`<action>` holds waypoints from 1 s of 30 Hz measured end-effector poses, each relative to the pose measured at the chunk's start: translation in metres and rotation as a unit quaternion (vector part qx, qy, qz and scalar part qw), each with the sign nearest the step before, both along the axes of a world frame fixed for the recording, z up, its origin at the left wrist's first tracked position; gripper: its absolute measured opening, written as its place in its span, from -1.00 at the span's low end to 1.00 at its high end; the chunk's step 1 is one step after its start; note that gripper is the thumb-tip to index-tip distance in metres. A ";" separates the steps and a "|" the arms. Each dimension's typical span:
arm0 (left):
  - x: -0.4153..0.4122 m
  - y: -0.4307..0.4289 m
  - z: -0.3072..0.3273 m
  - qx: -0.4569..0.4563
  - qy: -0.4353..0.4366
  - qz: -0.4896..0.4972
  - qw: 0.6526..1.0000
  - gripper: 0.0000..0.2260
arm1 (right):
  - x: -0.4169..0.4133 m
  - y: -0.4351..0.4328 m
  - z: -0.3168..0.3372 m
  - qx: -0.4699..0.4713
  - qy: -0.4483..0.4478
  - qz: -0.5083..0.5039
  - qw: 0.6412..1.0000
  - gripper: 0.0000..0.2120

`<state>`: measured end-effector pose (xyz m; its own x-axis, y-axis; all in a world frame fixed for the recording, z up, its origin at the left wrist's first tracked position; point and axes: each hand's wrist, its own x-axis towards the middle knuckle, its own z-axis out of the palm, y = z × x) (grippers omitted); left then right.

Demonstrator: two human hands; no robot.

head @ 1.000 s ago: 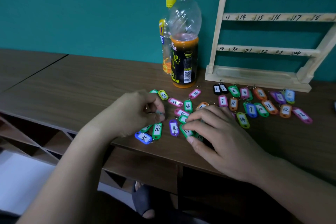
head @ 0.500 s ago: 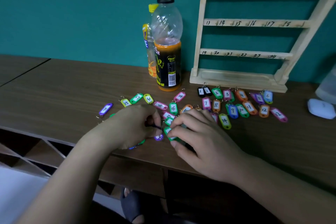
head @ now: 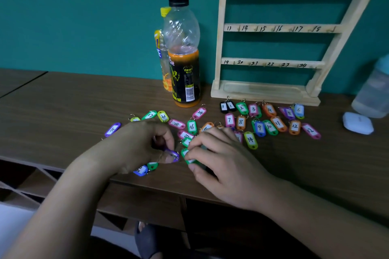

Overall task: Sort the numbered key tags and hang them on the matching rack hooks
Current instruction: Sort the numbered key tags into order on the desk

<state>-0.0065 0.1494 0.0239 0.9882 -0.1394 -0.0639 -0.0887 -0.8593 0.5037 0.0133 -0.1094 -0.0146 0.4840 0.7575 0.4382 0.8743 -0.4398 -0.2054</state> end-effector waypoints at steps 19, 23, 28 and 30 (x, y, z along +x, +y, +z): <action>-0.007 -0.037 0.025 -0.122 -0.099 -0.020 0.987 -0.90 | 0.009 -0.001 0.003 0.210 0.127 -0.040 0.969 -0.77; -0.003 -0.041 0.023 -0.144 -0.125 -0.001 0.982 -0.92 | 0.019 -0.008 0.010 0.225 0.211 -0.059 0.949 -0.96; 0.001 -0.043 0.022 -0.246 -0.102 0.035 0.963 -0.89 | 0.025 -0.016 0.019 0.210 0.249 -0.070 0.943 -0.91; 0.001 -0.049 0.023 -0.279 -0.093 0.055 0.954 -0.93 | 0.027 -0.018 0.021 0.216 0.265 -0.069 0.937 -0.92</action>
<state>-0.0055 0.1009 0.0464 0.9856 0.0040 0.1689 -0.1471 -0.4710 0.8698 0.0401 -0.1272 0.0067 0.8006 0.4796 0.3592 0.5399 -0.3174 -0.7796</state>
